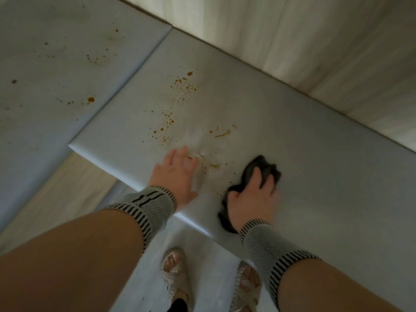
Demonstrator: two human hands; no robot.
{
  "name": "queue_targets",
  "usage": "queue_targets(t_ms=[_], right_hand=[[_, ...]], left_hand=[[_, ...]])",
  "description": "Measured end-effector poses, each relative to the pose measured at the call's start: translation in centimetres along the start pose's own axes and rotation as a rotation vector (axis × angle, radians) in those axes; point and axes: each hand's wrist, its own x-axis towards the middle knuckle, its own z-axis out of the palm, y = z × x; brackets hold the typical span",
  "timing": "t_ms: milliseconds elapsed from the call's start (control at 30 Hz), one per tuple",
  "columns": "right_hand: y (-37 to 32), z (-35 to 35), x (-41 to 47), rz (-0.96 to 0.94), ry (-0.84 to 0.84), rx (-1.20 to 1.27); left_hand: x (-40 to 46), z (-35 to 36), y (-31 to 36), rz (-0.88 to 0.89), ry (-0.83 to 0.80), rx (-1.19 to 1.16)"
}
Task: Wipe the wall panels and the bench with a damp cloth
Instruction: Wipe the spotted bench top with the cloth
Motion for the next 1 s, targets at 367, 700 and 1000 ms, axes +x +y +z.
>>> queue_targets(t_ms=[367,700,1000], right_hand=[[0.3,-0.2,-0.4,0.044,-0.012,-0.028],[1.1,-0.9,2.1,-0.078,-0.020,-0.113],[-1.7,1.1,0.0,-0.628,-0.121,-0.332]], left_hand=[[0.3,0.8,-2.4,-0.065,-0.155,-0.015],[0.5,1.4,-2.7,-0.056,-0.154,-0.015],[0.6,1.4,-2.7,-0.049,-0.159,-0.021]])
